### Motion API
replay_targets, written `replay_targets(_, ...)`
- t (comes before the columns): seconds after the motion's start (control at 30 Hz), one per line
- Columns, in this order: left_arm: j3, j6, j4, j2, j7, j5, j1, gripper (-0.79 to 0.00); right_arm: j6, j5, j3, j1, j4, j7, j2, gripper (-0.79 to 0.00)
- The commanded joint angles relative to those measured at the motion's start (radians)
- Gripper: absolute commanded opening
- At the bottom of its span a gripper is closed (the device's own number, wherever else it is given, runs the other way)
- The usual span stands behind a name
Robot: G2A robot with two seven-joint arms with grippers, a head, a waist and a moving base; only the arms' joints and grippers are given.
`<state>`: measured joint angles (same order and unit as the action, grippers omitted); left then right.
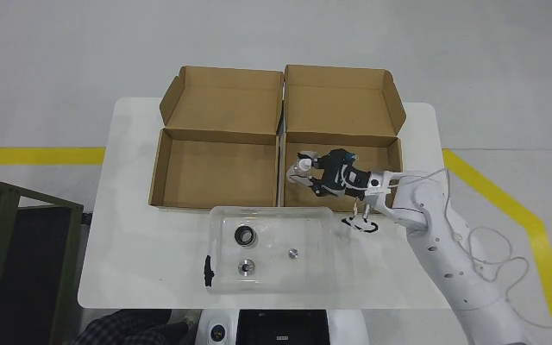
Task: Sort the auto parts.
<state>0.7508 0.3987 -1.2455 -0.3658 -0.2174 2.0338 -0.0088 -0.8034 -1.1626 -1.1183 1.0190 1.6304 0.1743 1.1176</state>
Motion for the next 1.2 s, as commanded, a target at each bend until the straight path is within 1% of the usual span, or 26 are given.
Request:
replay_targets(0.0,0.000,0.000,0.000,0.000,0.000,0.000,0.000,0.000,0.006,-0.008,0.018,-0.018,-0.035,-0.004,0.004,-0.785)
replay_targets(0.3,0.000,0.000,0.000,0.000,0.000,0.000,0.000,0.000,0.055,-0.041,0.077,-0.089,-0.161,-0.016,0.023,-0.785)
replay_targets(0.6,0.000,0.000,0.000,0.000,0.000,0.000,0.000,0.000,0.099,-0.067,0.108,-0.115,-0.235,-0.036,0.036,-0.785)
replay_targets(0.7,0.000,0.000,0.000,0.000,0.000,0.000,0.000,0.000,0.113,-0.080,0.111,-0.117,-0.245,-0.039,0.037,-0.677)
replay_targets(0.77,0.000,0.000,0.000,0.000,0.000,0.000,0.000,0.000,0.124,-0.089,0.113,-0.118,-0.247,-0.042,0.039,-0.446)
replay_targets(0.8,0.000,0.000,0.000,0.000,0.000,0.000,0.000,0.000,0.126,-0.093,0.114,-0.117,-0.248,-0.044,0.039,-0.428)
replay_targets(0.97,0.000,0.000,0.000,0.000,0.000,0.000,0.000,0.000,0.131,-0.106,0.116,-0.117,-0.249,-0.043,0.040,-0.400)
replay_targets(1.0,0.000,0.000,0.000,0.000,0.000,0.000,0.000,0.000,0.131,-0.106,0.117,-0.116,-0.250,-0.044,0.041,-0.382)
replay_targets(1.1,0.000,0.000,0.000,0.000,0.000,0.000,0.000,0.000,0.130,-0.106,0.115,-0.114,-0.248,-0.043,0.041,-0.222)
replay_targets(1.17,0.000,0.000,0.000,0.000,0.000,0.000,0.000,0.000,0.128,-0.105,0.106,-0.111,-0.233,-0.042,0.039,-0.148)
